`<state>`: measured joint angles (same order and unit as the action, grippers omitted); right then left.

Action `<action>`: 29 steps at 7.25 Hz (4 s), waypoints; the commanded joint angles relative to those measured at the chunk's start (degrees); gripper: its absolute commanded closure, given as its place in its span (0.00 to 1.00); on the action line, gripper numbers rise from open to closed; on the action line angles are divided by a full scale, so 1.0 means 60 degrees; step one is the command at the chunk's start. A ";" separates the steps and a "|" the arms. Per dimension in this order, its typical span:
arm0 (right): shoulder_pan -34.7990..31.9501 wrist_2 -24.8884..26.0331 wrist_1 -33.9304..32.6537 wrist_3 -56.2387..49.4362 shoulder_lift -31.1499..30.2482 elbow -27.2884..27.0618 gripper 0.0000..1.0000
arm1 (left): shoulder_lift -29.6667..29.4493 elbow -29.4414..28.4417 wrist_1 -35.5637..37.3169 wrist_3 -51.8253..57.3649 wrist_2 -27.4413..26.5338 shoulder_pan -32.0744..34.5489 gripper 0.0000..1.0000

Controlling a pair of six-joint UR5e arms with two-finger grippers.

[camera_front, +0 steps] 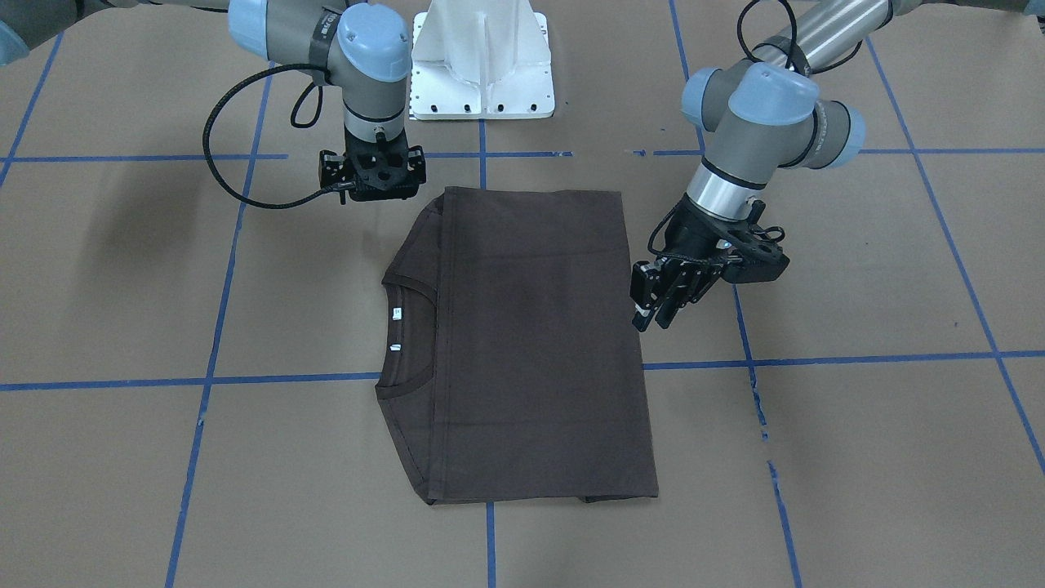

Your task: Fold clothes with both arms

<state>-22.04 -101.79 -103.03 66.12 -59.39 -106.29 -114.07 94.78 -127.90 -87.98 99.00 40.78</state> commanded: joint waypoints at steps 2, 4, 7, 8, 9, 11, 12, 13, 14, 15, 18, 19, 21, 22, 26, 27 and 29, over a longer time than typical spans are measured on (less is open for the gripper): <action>0.0886 0.1327 0.3289 0.5766 -0.0077 0.0925 0.00 | -0.0003 0.0023 0.0018 0.0000 -0.0006 0.0000 0.53; 0.1168 0.1848 0.3827 0.8512 -0.0033 0.0885 0.22 | -0.0003 0.0023 0.0018 0.0000 -0.0006 0.0000 0.53; 0.1446 0.2125 0.3739 0.9018 -0.0151 0.0942 0.30 | 0.0026 0.0038 0.0018 -0.0015 -0.0020 0.0000 0.53; 0.1447 0.2126 0.3739 0.9077 -0.0135 0.0972 0.38 | 0.0026 0.0052 0.0018 -0.0015 -0.0020 0.0000 0.53; 0.1447 0.2141 0.3739 0.9107 -0.0106 0.0987 0.55 | 0.0055 0.0052 0.0018 -0.0015 -0.0020 0.0000 0.53; 0.1403 0.2112 0.3753 0.9020 -0.0091 0.0885 1.00 | 0.0085 0.0111 0.0018 -0.0015 -0.0020 0.0000 0.53; 0.1403 0.2112 0.3753 0.9019 -0.0077 0.0855 1.00 | 0.0085 0.0111 0.0018 -0.0015 -0.0020 0.0000 0.53; 0.1403 0.2097 0.3753 0.9005 -0.0077 0.0841 1.00 | 0.0085 0.0125 0.0018 -0.0015 -0.0020 0.0000 0.53; 0.1403 0.2112 0.3753 0.9005 -0.0091 0.0855 1.00 | 0.0085 0.0126 0.0018 -0.0015 -0.0020 0.0000 0.53; 0.1388 0.2112 0.3753 0.9005 -0.0077 0.0812 1.00 | 0.0085 0.0126 0.0018 -0.0015 -0.0020 0.0000 0.53; 0.1286 0.1995 0.3724 0.8975 -0.0644 -0.0399 1.00 | 0.0041 0.0416 0.0018 -0.1588 -0.0151 -0.0755 0.54; 0.1271 0.1951 0.3724 0.8975 -0.0865 -0.0709 1.00 | 0.0056 0.0897 0.0148 -0.2786 -0.0689 -0.1719 0.54; 0.1271 0.1892 0.3739 0.8975 -0.1072 -0.0771 1.00 | 0.0607 0.2344 0.1389 -0.4256 -0.2182 -0.3785 0.54; 0.1271 0.1907 0.3739 0.8975 -0.1116 -0.0800 1.00 | 0.1294 0.2860 0.1395 -0.4524 -0.2565 -0.4345 0.54; 0.1271 0.1921 0.3739 0.8975 -0.1102 -0.0815 1.00 | 0.2443 0.2938 0.1424 -0.5079 -0.2774 -0.4863 0.46; 0.1271 0.1921 0.3739 0.8975 -0.1102 -0.0815 1.00 | 0.2429 0.2924 0.1438 -0.5141 -0.2760 -0.4892 0.46; 0.1271 0.1936 0.3739 0.8975 -0.1102 -0.0829 1.00 | 0.2385 0.2676 0.1439 -0.5156 -0.2774 -0.4951 0.47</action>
<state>-14.41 -90.21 -80.60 119.97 -66.04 -111.21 -99.64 111.68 -119.28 -118.76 82.38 11.30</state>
